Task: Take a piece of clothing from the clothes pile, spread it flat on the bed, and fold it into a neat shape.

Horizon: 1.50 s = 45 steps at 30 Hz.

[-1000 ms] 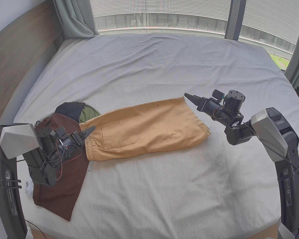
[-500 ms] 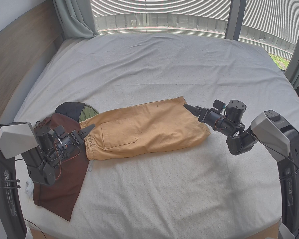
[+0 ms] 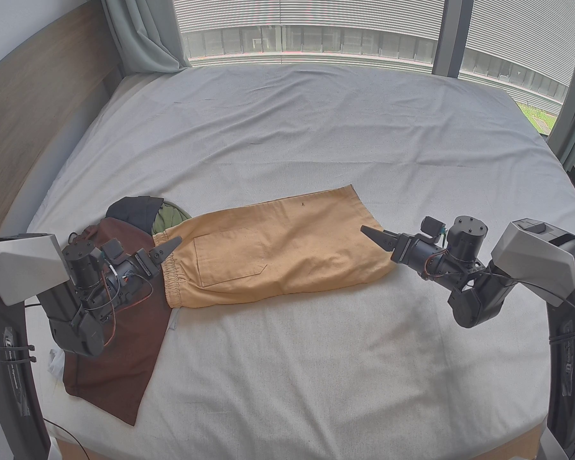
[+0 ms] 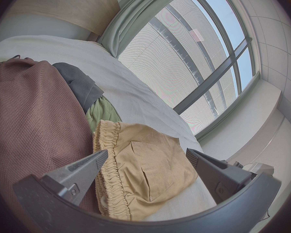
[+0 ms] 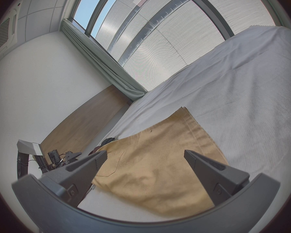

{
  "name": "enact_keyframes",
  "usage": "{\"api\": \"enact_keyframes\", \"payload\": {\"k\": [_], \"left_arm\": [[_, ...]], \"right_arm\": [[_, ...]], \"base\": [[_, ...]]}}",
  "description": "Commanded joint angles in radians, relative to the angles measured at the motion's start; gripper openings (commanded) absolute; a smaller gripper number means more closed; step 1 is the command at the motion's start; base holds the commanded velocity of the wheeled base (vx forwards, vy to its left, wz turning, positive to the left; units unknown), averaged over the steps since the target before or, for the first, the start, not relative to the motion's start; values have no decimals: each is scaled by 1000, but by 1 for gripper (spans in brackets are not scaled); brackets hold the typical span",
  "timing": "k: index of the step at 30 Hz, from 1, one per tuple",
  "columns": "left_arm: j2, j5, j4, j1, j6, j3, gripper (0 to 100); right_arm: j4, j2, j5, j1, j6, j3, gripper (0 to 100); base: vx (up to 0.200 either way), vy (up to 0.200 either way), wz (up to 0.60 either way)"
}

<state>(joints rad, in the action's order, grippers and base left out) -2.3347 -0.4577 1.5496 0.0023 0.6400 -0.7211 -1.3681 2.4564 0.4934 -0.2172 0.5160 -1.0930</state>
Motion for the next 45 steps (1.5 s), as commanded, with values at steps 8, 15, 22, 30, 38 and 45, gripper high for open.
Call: {"api": "enact_keyframes", "payload": {"k": [8,15,22,30,38,45], "left_arm": [[32,-3,1,-7,-3,26,100],[57,-3,1,-15,-28,51,100],[63,-3,1,-18,-66,65,100],[63,-4,1,-19,-105,80,100],[61,-4,1,-18,-106,80,100],[61,-4,1,-16,-106,78,100]], "right_arm": [[-167,-85,1,-5,24,249,100],[-172,-80,-27,-13,32,289,100],[-172,-73,-35,-30,35,291,100],[-172,-33,-36,-39,58,289,100],[-172,15,-36,-48,58,289,100],[-169,44,-36,-47,58,291,100]], "base": [[0,0,0],[0,0,0],[0,0,0],[0,0,0],[0,0,0],[0,0,0]]}}
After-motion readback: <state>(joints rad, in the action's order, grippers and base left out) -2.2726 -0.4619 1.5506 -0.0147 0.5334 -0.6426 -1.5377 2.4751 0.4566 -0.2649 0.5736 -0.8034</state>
